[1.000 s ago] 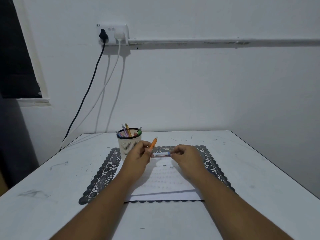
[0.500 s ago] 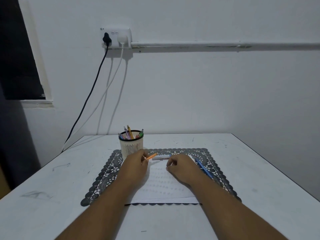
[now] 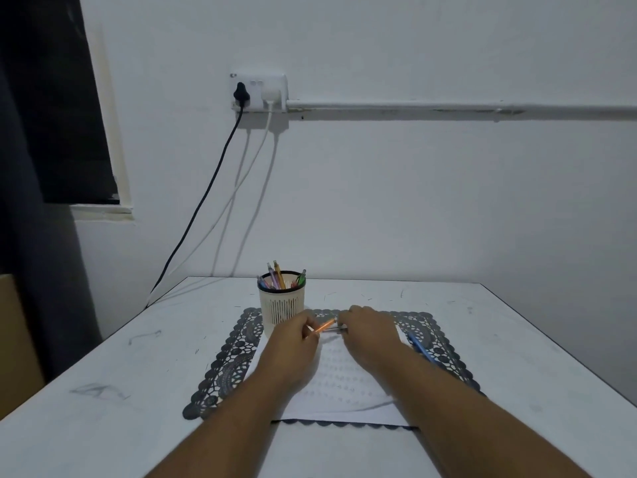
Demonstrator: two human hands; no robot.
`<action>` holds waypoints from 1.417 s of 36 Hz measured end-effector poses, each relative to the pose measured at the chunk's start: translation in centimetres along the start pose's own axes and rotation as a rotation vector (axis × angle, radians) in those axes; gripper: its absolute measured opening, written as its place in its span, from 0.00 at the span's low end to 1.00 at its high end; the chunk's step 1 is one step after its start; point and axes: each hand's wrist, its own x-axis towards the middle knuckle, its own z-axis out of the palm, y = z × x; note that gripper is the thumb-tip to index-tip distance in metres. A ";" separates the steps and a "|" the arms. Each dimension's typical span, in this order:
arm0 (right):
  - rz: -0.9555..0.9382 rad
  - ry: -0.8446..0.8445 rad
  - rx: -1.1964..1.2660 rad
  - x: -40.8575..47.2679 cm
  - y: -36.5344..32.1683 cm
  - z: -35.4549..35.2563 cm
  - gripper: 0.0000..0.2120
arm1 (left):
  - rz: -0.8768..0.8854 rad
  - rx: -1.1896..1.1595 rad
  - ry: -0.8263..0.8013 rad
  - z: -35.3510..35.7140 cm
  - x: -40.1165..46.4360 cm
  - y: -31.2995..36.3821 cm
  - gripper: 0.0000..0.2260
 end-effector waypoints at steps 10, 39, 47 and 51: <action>-0.070 0.043 -0.009 0.4 0.2 0.5 0.07 | -0.009 -0.032 -0.003 0.0 0.2 -0.1 0.11; -0.110 0.031 -0.070 0.8 0.2 1.6 0.09 | 0.025 0.076 -0.014 0.1 0.8 -0.6 0.10; -0.122 0.025 -0.121 0.7 0.3 1.6 0.10 | 0.014 0.030 0.002 0.3 0.7 -0.8 0.12; -0.120 0.032 -0.087 0.5 0.3 1.3 0.09 | 0.018 0.018 0.008 0.3 0.7 -0.8 0.12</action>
